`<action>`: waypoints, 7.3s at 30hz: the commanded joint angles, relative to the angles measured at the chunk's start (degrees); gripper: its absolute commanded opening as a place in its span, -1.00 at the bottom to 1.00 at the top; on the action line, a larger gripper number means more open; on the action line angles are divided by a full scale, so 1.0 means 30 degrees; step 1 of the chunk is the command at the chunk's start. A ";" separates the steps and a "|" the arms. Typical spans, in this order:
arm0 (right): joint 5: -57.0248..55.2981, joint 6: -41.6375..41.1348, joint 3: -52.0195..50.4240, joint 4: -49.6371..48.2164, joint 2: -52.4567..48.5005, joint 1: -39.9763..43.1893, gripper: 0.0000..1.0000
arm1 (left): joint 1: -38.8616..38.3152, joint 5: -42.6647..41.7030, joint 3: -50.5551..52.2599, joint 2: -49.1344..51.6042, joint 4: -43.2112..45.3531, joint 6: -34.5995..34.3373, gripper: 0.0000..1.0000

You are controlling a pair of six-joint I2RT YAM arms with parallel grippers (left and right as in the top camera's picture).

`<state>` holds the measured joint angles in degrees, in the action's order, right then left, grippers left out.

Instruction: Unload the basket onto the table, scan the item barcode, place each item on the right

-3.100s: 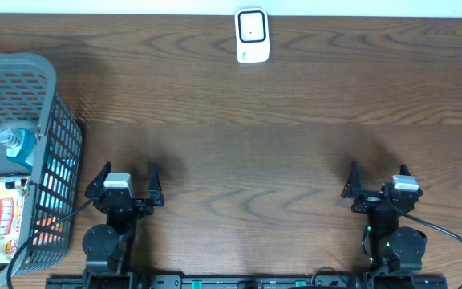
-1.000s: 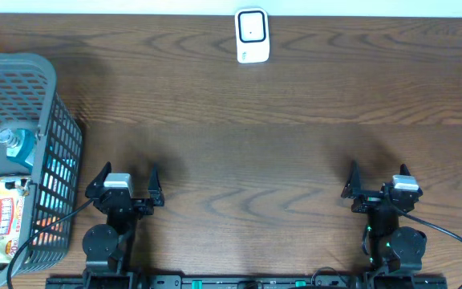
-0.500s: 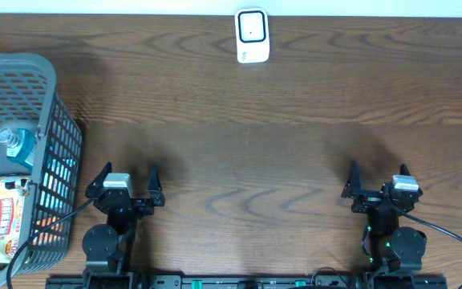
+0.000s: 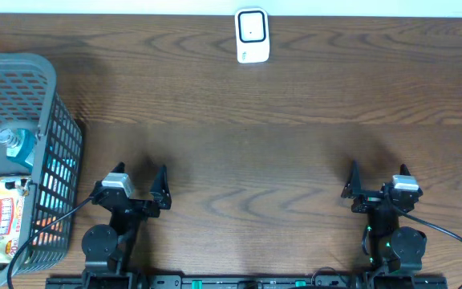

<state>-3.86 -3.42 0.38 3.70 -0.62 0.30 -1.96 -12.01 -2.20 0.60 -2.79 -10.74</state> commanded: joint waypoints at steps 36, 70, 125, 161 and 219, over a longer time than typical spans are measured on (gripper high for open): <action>-0.0036 0.0160 -0.0029 0.0073 0.0080 -0.0117 0.98 | -0.0022 -0.1413 -0.7125 0.2579 -0.1880 -0.0466 0.96; -0.0036 0.0160 -0.0029 0.0073 0.0080 -0.0117 0.99 | 0.0000 0.2761 -1.6895 1.3019 -0.9413 -0.0211 0.96; -0.0036 0.0160 -0.0029 0.0073 0.0080 -0.0109 0.99 | 0.7490 0.6885 -3.2458 2.1500 -1.7223 -0.4488 0.96; -0.0036 0.0160 -0.0029 0.0073 0.0080 -0.0117 0.98 | 1.5453 0.7380 -3.5204 2.5893 -2.0458 -1.2007 0.96; -0.0036 0.0160 -0.0029 0.0080 0.0080 -0.0117 0.98 | 1.4127 0.0619 -3.4949 3.8738 -2.4013 -0.5158 0.96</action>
<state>-3.86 -3.42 0.38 3.70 -0.64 0.30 40.34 -11.81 -107.15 115.87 -74.26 -26.94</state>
